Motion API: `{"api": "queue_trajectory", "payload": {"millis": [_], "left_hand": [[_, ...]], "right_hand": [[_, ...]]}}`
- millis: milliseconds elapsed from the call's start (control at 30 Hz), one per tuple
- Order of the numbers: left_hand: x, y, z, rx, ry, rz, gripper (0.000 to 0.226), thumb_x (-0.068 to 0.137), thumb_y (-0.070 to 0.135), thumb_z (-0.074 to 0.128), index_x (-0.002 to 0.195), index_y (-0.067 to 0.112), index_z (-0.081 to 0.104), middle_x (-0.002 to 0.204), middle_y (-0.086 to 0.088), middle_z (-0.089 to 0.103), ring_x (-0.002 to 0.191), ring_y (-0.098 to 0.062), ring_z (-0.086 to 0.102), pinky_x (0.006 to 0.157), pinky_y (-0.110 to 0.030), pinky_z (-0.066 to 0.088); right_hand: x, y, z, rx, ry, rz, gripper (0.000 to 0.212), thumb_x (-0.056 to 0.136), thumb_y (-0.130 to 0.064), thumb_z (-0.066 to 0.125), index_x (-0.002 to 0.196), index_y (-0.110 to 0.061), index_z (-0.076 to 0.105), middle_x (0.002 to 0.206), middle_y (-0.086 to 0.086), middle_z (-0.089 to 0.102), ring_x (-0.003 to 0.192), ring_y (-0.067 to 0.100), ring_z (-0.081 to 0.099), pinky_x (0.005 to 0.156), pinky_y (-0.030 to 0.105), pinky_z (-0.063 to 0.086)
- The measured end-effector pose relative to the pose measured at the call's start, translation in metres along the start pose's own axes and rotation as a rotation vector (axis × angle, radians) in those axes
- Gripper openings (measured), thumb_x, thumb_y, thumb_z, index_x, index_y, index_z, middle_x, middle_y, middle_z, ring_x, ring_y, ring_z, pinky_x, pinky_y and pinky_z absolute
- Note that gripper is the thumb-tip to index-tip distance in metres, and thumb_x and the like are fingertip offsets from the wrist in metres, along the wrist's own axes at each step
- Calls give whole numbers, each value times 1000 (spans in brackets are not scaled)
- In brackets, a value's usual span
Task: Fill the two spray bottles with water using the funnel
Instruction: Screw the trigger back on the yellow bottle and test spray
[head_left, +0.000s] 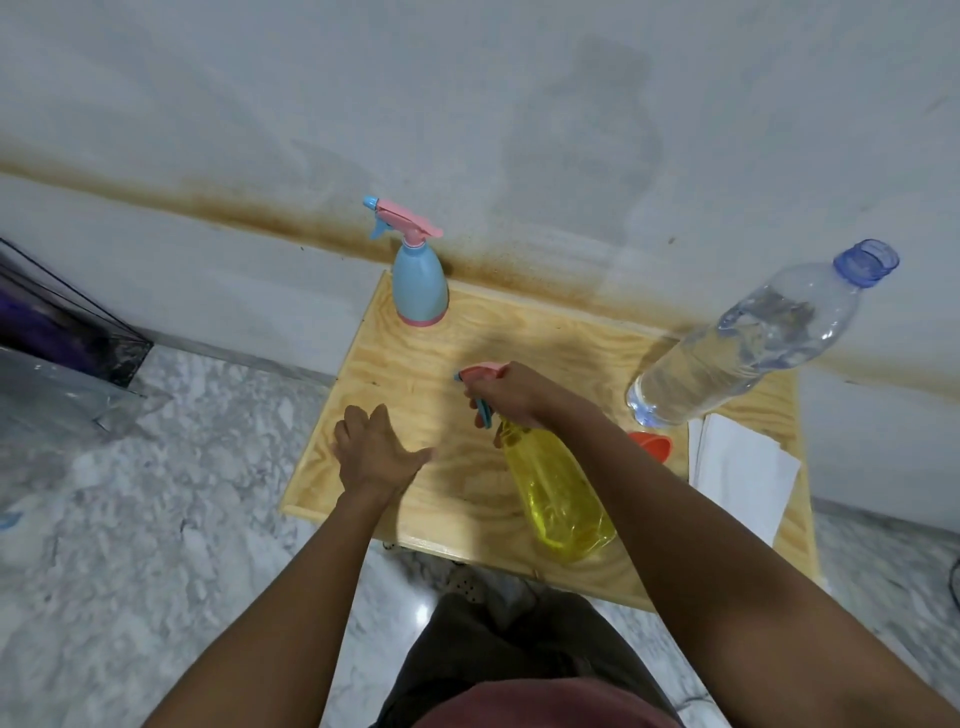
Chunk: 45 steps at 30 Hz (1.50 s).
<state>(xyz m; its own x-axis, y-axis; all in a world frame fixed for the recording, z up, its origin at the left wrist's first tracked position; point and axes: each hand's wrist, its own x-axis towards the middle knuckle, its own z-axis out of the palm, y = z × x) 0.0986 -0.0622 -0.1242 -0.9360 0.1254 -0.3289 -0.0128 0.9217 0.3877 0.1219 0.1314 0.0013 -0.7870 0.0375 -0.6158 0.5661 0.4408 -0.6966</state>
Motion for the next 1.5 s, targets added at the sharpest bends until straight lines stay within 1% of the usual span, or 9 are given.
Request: {"api": "queue_trajectory", "payload": {"millis": [233, 333, 600, 833, 1033, 1100, 1233, 1367, 1500], "left_hand": [[-1, 2, -1, -28, 14, -23, 95, 61, 64, 81, 131, 10, 47, 138, -13, 35, 128, -32, 31, 110, -44, 30], [-2, 3, -2, -38, 8, -27, 96, 61, 64, 82, 132, 10, 47, 139, -12, 34, 128, -32, 31, 111, -44, 30], [-1, 3, -2, -36, 1, -36, 97, 59, 65, 82, 131, 11, 47, 140, -12, 33, 128, -32, 31, 111, -45, 30], [-2, 4, -2, -26, 12, -30, 96, 59, 65, 82, 130, 11, 47, 140, -13, 34, 128, -33, 32, 110, -44, 30], [-7, 20, -18, 70, -87, 29, 85, 59, 75, 68, 118, 17, 49, 133, -12, 43, 123, -32, 39, 99, -43, 39], [-14, 36, -29, -9, -195, 231, 98, 57, 80, 59, 135, 22, 47, 142, -3, 44, 132, -27, 36, 104, -39, 35], [-55, 74, -50, -430, -517, 475, 104, 62, 55, 87, 149, 34, 34, 148, 19, 35, 137, -2, 35, 111, -26, 35], [-72, 98, -44, -615, -457, 490, 84, 65, 50, 88, 136, 37, 47, 130, 21, 55, 119, 3, 53, 94, -17, 47], [-67, 107, -36, -706, -294, 473, 83, 62, 55, 85, 134, 30, 52, 123, 13, 63, 113, -3, 59, 97, -35, 54]], "right_hand": [[-4, 2, -2, -36, 57, -14, 33, 101, -28, 41, 113, -5, 62, 102, 11, 66, 75, 11, 61, 67, 30, 49], [-2, 6, -4, -60, 81, -17, 29, 101, -31, 42, 106, -12, 63, 86, -2, 64, 76, 10, 58, 58, 23, 43], [-3, 16, -5, 36, 86, 41, 34, 96, -31, 47, 106, -4, 64, 90, 12, 71, 77, 20, 66, 54, 27, 51], [-15, 27, -7, -33, 219, -94, 33, 91, -45, 50, 106, -19, 64, 96, -3, 71, 86, 15, 66, 76, 39, 56], [-54, 26, -13, 257, 386, -336, 19, 93, -30, 65, 104, -14, 64, 95, 2, 71, 68, 22, 71, 59, 36, 59], [-67, 23, -17, 310, 431, -427, 17, 92, -28, 67, 104, -17, 69, 89, 0, 72, 65, 23, 72, 62, 36, 58], [-85, 21, -23, 337, 509, -472, 18, 90, -32, 68, 100, -18, 73, 76, 7, 72, 63, 16, 68, 63, 23, 51], [-89, 15, -26, 292, 514, -536, 10, 89, -26, 70, 88, -17, 73, 65, -4, 69, 58, 1, 60, 59, 13, 44], [-81, 15, -30, 342, 518, -575, 30, 83, -26, 76, 112, -16, 70, 86, -12, 71, 76, 2, 65, 67, 17, 50]]}}
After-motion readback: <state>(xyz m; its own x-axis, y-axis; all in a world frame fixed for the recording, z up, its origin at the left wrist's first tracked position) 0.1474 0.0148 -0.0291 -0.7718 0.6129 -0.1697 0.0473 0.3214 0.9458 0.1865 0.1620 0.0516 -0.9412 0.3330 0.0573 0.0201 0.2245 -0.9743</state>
